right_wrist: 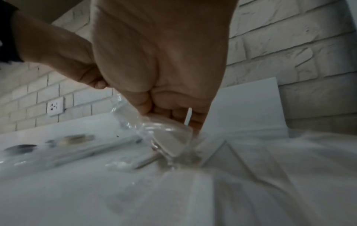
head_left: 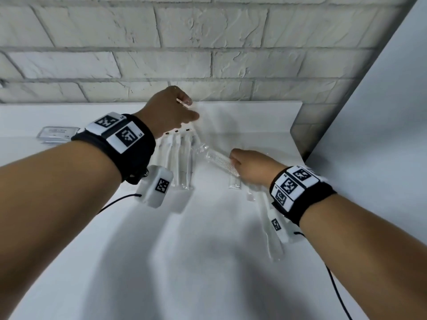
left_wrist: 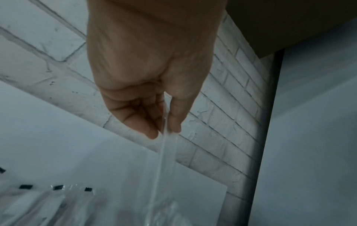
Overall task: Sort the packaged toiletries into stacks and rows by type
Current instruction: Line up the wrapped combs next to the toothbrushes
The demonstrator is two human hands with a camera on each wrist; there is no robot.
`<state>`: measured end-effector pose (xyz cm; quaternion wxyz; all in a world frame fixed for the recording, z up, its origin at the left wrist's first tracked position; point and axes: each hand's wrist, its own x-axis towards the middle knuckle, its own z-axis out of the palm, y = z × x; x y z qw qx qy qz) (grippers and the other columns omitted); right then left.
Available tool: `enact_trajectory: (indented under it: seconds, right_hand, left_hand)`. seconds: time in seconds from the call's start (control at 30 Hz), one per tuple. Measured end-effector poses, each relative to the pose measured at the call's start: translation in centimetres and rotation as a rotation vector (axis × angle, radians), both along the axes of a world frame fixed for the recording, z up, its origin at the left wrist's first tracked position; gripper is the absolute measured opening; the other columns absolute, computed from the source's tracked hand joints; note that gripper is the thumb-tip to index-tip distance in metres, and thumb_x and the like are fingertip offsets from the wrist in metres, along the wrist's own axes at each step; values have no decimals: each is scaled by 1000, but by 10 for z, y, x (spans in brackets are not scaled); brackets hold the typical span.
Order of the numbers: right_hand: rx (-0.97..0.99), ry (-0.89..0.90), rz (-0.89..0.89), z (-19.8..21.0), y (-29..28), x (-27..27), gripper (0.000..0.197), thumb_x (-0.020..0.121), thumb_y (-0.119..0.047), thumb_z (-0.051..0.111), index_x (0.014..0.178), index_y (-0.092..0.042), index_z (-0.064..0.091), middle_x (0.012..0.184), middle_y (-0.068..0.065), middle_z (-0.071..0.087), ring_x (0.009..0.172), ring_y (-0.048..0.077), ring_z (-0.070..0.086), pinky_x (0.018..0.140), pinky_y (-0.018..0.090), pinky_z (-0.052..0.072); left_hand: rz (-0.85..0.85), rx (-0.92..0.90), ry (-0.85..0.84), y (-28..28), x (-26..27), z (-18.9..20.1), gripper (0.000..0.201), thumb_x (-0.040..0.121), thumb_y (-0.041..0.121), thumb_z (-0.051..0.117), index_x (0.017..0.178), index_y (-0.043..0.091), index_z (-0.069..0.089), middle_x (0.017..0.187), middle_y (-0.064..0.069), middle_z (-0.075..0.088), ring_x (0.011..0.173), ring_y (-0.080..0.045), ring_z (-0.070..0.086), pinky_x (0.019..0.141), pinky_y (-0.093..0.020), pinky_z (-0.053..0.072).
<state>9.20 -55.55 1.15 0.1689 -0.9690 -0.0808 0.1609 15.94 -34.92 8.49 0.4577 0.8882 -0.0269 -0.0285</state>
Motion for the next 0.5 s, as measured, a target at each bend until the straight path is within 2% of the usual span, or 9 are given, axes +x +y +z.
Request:
enact_trajectory:
  seconds: [0.1,0.13,0.17,0.23,0.3,0.37,0.43,0.5]
  right_hand:
    - [83,-15,-110,-8,-10,1,22,101,-27,31,99,-13,49,88,7,55,81,25,53,67,31,37]
    - [104,-16,-147,-8,-13,0,23,101,-26,32,98,-13,50,90,8,57,81,25,53,68,31,37]
    - [133,-8,-184,-10,-17,0,22,101,-26,33,96,-13,50,93,8,59,82,25,53,67,30,38]
    - [200,26,-266,-9,-20,0,21,100,-26,34,94,-17,51,100,7,62,81,24,53,63,28,37]
    - [198,51,-305,-2,-22,2,21,99,-24,35,97,-16,54,103,7,62,82,23,51,61,26,37]
    - [152,67,-305,6,-20,5,20,99,-21,37,100,-16,56,100,6,56,86,20,48,69,26,38]
    - [201,93,-371,6,-17,12,18,98,-19,40,88,-20,55,95,6,53,85,19,49,75,28,41]
    - [307,175,-460,1,-11,19,21,96,-15,44,78,-18,55,90,8,61,76,22,53,70,32,44]
  left_hand:
    - [-49,-130,-8,-5,2,-5,22,82,17,72,92,20,53,84,-7,63,66,-16,64,60,-28,58]
    - [-67,-120,-10,-7,1,-6,18,84,17,70,94,17,55,83,-6,63,64,-15,64,60,-25,58]
    - [-77,-93,-8,-8,0,-9,16,86,17,68,97,14,57,80,-5,63,60,-13,63,55,-20,55]
    - [-96,-38,-17,-12,-1,-13,16,87,21,66,99,11,62,69,-1,62,49,-8,60,44,-11,44]
    - [-120,59,-23,-20,-1,-21,17,87,25,65,98,12,64,62,-1,61,45,-9,57,40,-7,37]
    - [-144,197,-8,-31,1,-29,19,86,25,62,100,13,64,57,0,60,45,-10,56,40,-7,37]
    - [-152,279,47,-44,3,-37,23,86,24,62,105,11,59,59,1,60,49,-13,60,56,-14,50]
    - [-122,237,132,-54,5,-44,37,87,33,64,112,10,49,70,-4,66,59,-19,67,72,-29,58]
